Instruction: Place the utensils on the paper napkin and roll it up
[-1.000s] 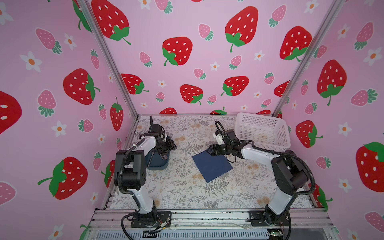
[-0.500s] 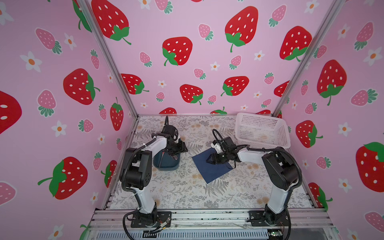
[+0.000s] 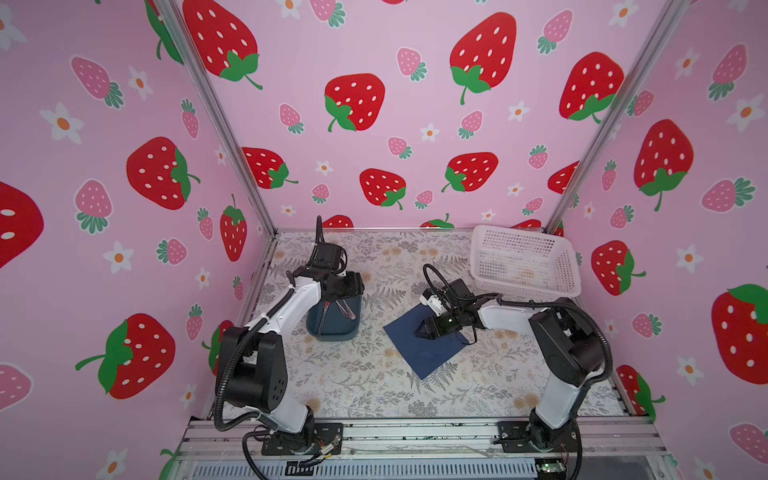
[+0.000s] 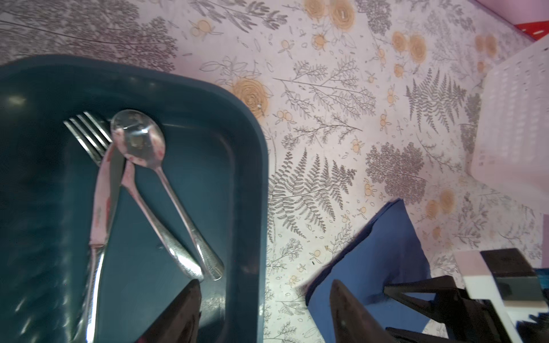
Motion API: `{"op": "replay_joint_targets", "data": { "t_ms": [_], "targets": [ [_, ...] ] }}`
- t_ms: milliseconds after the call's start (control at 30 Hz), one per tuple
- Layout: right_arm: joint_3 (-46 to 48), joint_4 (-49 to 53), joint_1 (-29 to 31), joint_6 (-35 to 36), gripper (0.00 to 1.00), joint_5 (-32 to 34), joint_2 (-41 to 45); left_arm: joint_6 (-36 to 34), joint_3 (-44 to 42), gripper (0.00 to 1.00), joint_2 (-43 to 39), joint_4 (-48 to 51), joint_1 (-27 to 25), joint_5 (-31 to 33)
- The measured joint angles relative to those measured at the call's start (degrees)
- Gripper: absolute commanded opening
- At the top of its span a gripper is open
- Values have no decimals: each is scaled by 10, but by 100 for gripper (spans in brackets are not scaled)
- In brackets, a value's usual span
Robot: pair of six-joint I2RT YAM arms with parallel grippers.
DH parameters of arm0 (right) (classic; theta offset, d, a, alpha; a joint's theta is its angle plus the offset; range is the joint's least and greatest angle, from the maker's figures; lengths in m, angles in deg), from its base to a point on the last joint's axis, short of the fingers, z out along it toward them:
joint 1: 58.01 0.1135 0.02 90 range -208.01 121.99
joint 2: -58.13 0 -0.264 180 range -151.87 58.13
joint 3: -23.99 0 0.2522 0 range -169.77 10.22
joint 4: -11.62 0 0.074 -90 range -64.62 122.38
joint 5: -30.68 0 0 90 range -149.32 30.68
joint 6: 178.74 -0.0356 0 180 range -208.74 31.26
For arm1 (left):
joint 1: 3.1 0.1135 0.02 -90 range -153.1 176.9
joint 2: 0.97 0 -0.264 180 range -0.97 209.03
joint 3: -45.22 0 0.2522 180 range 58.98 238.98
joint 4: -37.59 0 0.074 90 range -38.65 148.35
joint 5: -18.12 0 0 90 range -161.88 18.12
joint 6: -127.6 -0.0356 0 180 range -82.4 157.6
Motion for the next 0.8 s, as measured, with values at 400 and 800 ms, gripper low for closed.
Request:
{"op": "replay_joint_targets", "data": {
  "t_ms": [400, 800],
  "targets": [
    [-46, 20, 9, -1, 71, -10, 1, 9, 2, 55, 84, 77, 68, 20],
    [-79, -12, 10, -21, 73, 32, 25, 28, 85, 47, 160, 118, 68, 40]
  ]
}}
